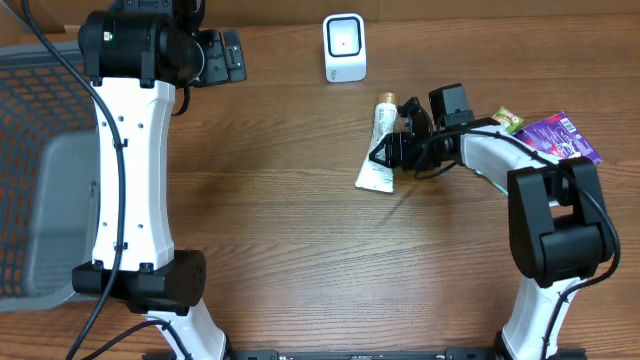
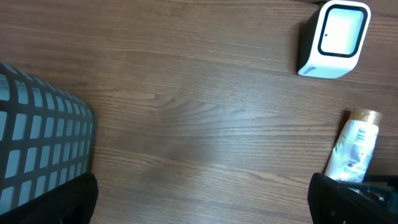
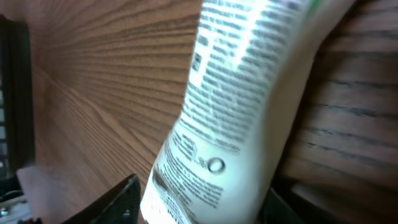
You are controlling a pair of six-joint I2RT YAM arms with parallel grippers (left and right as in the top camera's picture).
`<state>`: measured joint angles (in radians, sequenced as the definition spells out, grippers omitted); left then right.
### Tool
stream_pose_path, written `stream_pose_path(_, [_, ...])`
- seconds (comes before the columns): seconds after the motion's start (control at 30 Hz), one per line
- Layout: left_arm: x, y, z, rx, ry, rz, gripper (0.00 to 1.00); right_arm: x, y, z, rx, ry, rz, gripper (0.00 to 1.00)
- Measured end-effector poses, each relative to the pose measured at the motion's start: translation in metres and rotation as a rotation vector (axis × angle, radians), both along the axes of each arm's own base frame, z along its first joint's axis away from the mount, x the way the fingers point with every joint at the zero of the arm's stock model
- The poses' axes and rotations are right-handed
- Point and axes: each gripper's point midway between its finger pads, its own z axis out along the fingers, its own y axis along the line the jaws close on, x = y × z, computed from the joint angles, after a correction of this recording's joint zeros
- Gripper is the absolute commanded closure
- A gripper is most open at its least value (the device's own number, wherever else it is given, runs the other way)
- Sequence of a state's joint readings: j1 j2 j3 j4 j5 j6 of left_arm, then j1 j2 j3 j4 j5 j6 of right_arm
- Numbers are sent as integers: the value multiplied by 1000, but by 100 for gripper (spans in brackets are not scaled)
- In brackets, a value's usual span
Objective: Scan the item barcode
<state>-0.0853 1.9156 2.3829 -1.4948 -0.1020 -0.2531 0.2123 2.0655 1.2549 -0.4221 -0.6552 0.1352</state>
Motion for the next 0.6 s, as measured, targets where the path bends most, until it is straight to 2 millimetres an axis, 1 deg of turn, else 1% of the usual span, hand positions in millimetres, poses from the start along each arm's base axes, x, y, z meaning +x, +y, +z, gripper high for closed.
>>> stream_pose_path(0.1, [0, 0, 0, 0, 0, 0, 0, 0, 0, -2, 0, 6, -8, 59])
stream_pose_path(0.13, [0, 0, 0, 0, 0, 0, 1, 0, 0, -3, -3, 11, -11, 67])
stream_pose_path(0.17, [0, 0, 0, 0, 0, 0, 0, 1, -1, -4, -8, 10, -14, 77])
stream_pose_path(0.2, [0, 0, 0, 0, 0, 0, 0, 0, -1, -5, -7, 19, -21, 84])
stream_pose_path(0.3, [0, 0, 0, 0, 0, 0, 0, 1, 2, -3, 8, 27, -30, 96])
stream_pose_path(0.43, [0, 0, 0, 0, 0, 0, 0, 3, 4, 0, 30, 39, -50, 96])
stream_pose_path(0.6, [0, 0, 0, 0, 0, 0, 0, 1, -1, 3, 65, 93, -84, 96])
